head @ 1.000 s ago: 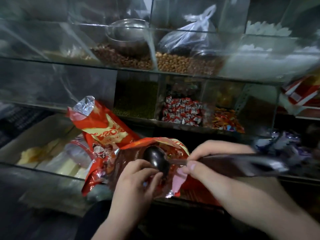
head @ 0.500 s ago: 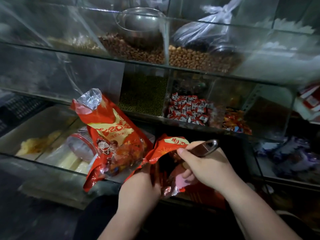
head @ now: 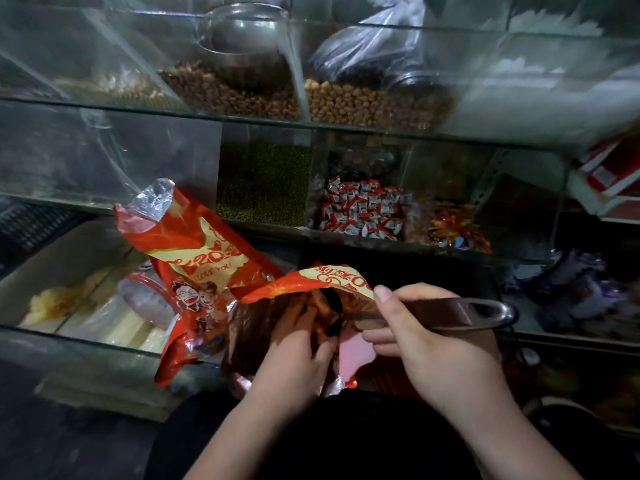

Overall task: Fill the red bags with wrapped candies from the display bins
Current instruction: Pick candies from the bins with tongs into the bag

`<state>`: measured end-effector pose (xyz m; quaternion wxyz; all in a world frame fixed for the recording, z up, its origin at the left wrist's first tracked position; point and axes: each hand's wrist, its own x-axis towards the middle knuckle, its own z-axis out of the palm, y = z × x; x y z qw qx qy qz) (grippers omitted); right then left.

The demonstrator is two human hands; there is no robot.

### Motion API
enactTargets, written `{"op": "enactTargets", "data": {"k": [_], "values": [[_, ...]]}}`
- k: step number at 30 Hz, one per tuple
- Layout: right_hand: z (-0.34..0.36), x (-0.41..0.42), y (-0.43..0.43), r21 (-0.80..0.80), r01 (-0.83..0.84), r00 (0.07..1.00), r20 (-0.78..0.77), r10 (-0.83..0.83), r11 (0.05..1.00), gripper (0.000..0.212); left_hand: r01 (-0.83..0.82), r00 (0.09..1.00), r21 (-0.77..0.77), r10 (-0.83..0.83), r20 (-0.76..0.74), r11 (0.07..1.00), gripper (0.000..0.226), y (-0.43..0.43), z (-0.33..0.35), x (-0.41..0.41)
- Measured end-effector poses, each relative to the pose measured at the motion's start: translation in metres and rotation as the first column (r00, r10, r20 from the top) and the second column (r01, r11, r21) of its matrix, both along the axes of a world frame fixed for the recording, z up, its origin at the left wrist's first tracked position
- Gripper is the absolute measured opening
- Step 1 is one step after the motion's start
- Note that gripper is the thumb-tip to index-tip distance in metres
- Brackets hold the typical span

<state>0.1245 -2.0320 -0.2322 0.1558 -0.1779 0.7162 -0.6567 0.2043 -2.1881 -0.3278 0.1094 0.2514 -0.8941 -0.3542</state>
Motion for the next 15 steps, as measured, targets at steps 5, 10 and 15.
{"op": "enactTargets", "data": {"k": [5,10,15], "values": [[0.0,-0.001,0.016,-0.02,-0.071,0.993,-0.091,0.069,0.997,0.018,-0.166,0.975,0.163,0.187,-0.12,0.973,0.035,0.004,-0.002,-0.017],[0.002,0.004,0.028,-0.085,-0.063,0.997,-0.04,0.06,0.994,0.035,-0.251,0.919,0.28,0.318,-0.231,0.927,0.034,0.011,-0.001,-0.027],[0.01,0.008,0.033,-0.173,0.017,0.997,0.072,-0.005,0.985,0.031,-0.237,0.921,0.095,0.255,-0.296,0.967,0.027,0.015,-0.002,-0.026]]}}
